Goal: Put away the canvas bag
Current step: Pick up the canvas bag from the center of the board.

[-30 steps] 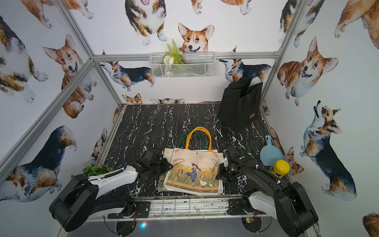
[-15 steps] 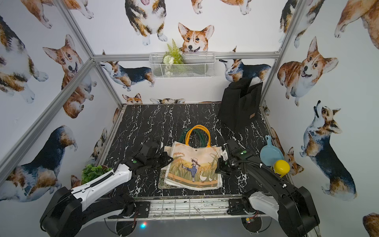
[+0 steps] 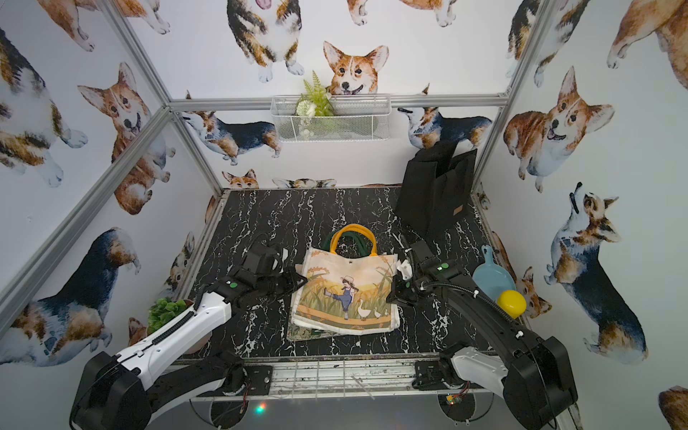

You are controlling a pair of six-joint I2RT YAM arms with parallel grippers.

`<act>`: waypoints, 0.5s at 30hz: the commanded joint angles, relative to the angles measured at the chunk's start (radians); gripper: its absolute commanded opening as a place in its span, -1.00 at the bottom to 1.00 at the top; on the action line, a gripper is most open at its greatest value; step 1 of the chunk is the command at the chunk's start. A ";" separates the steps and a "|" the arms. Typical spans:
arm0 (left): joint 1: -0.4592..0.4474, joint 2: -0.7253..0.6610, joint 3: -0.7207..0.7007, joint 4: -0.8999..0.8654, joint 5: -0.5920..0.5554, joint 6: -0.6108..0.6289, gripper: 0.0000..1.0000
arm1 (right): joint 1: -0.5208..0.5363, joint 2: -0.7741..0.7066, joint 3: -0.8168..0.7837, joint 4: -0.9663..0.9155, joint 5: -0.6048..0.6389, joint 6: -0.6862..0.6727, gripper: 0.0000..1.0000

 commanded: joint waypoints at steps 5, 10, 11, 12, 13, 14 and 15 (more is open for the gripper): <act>0.075 0.009 0.051 -0.026 0.082 0.035 -1.00 | 0.000 0.059 0.045 -0.008 -0.013 0.014 -0.61; 0.082 0.010 0.039 -0.022 0.102 0.034 -1.00 | 0.000 0.066 0.036 0.001 -0.021 0.016 -0.50; 0.084 0.009 0.035 -0.019 0.102 0.031 -1.00 | 0.000 0.066 0.032 0.006 -0.025 0.017 -0.57; 0.084 0.006 0.030 -0.016 0.102 0.030 -1.00 | 0.000 0.066 0.028 0.007 -0.028 0.019 -0.60; 0.086 0.004 0.026 -0.015 0.102 0.030 -1.00 | 0.000 0.066 0.023 0.014 -0.031 0.020 -0.61; 0.087 0.001 0.021 -0.015 0.102 0.031 -1.00 | 0.000 0.068 0.016 0.020 -0.033 0.023 -0.61; 0.090 -0.001 0.018 -0.015 0.102 0.031 -1.00 | 0.000 0.069 0.012 0.024 -0.033 0.025 -0.60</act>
